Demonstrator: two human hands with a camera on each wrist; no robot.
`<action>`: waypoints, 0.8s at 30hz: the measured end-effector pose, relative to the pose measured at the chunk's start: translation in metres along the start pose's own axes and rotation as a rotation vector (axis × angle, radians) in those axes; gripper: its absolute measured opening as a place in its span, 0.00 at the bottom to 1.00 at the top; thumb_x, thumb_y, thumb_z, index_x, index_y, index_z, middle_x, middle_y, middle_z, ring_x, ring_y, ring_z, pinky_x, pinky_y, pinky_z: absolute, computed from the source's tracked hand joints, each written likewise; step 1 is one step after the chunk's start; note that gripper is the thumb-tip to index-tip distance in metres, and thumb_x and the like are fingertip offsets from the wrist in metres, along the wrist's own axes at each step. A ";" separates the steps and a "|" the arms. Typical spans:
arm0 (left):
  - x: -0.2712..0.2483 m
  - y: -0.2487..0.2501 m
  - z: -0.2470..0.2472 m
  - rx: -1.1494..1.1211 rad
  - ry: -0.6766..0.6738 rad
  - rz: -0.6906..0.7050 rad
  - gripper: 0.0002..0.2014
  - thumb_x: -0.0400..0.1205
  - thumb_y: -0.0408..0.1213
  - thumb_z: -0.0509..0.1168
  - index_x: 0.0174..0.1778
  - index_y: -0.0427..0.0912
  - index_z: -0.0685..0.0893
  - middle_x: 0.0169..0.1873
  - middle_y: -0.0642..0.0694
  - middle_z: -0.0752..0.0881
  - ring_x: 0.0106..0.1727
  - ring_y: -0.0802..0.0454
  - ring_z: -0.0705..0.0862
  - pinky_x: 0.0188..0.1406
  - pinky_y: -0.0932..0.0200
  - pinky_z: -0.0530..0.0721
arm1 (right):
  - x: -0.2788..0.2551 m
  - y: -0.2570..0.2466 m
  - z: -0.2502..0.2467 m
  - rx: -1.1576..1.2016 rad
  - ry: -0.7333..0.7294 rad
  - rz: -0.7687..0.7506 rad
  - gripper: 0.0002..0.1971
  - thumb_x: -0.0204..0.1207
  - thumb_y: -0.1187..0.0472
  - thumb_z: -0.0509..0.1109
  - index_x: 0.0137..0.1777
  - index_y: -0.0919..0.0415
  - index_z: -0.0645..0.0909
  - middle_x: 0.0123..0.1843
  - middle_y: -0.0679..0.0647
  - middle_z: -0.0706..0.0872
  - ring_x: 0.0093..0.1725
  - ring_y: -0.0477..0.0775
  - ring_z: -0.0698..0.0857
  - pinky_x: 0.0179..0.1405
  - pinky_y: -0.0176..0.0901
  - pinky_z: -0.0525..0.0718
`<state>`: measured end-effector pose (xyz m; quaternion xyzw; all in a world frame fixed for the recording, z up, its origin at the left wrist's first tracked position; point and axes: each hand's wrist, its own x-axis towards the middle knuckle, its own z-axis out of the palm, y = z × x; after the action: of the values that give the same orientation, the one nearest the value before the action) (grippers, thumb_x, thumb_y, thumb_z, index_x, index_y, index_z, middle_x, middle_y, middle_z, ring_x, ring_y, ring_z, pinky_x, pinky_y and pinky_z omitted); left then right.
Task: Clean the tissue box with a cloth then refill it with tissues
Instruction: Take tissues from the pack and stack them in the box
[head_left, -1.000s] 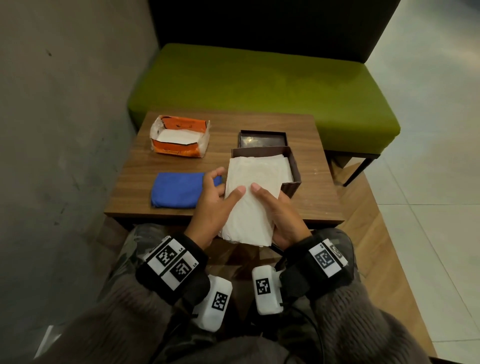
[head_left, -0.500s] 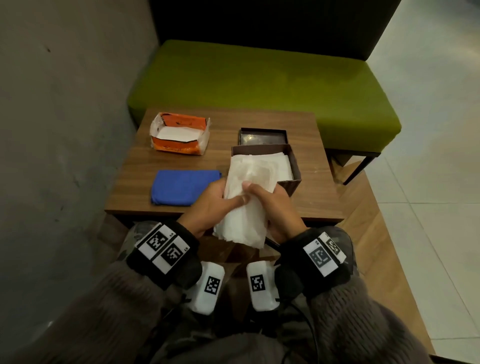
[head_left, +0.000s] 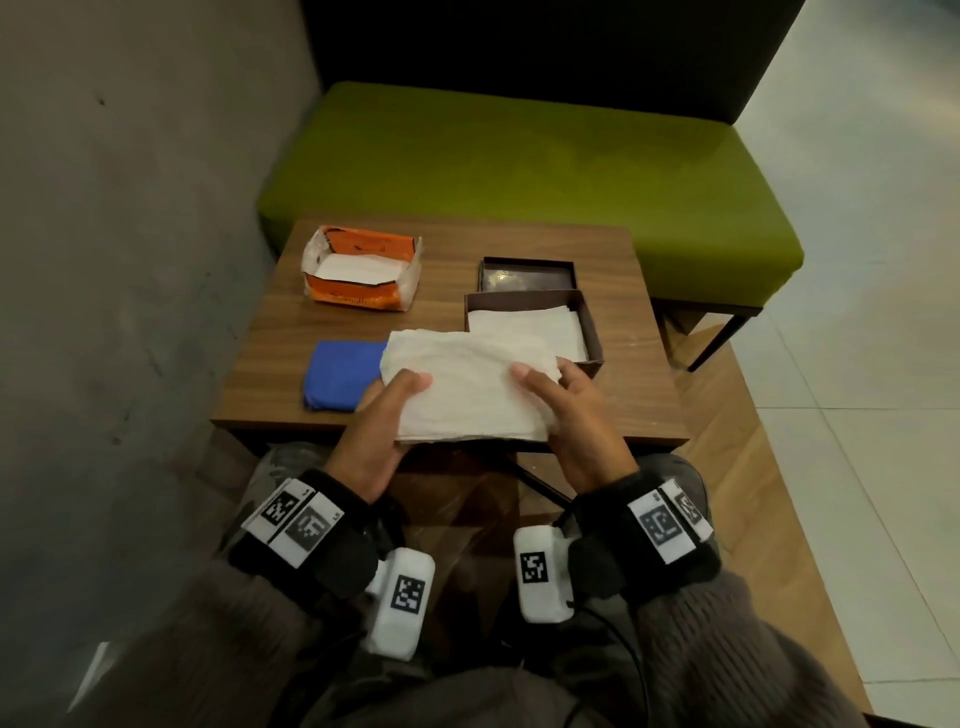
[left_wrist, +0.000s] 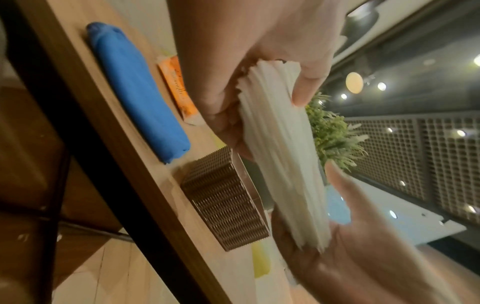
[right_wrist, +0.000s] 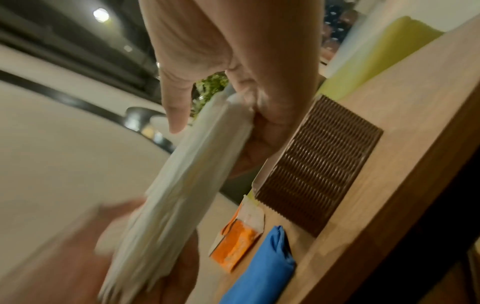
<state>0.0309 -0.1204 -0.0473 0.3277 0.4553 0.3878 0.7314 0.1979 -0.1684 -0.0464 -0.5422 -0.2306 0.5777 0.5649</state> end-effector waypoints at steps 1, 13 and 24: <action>0.000 -0.002 0.003 0.042 0.016 -0.004 0.12 0.80 0.37 0.64 0.60 0.46 0.80 0.55 0.44 0.87 0.55 0.49 0.87 0.52 0.55 0.84 | 0.000 0.003 0.003 -0.059 0.008 -0.025 0.27 0.71 0.57 0.79 0.69 0.59 0.78 0.63 0.56 0.88 0.60 0.55 0.88 0.62 0.55 0.86; 0.012 -0.008 0.003 0.285 0.106 0.022 0.19 0.79 0.43 0.66 0.66 0.47 0.77 0.60 0.48 0.84 0.61 0.50 0.82 0.67 0.49 0.78 | 0.003 0.003 0.003 -0.250 0.052 -0.009 0.25 0.76 0.71 0.65 0.73 0.59 0.68 0.67 0.54 0.80 0.62 0.51 0.81 0.62 0.48 0.83; 0.072 0.026 0.038 0.562 0.056 0.364 0.12 0.77 0.32 0.70 0.56 0.42 0.80 0.51 0.45 0.85 0.50 0.54 0.84 0.53 0.57 0.84 | 0.046 -0.057 -0.033 -0.640 0.318 -0.323 0.22 0.75 0.65 0.75 0.66 0.57 0.73 0.58 0.51 0.82 0.54 0.50 0.83 0.51 0.45 0.85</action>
<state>0.0794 -0.0498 -0.0414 0.5816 0.4984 0.3802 0.5185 0.2601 -0.1235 -0.0236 -0.7306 -0.3909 0.2890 0.4795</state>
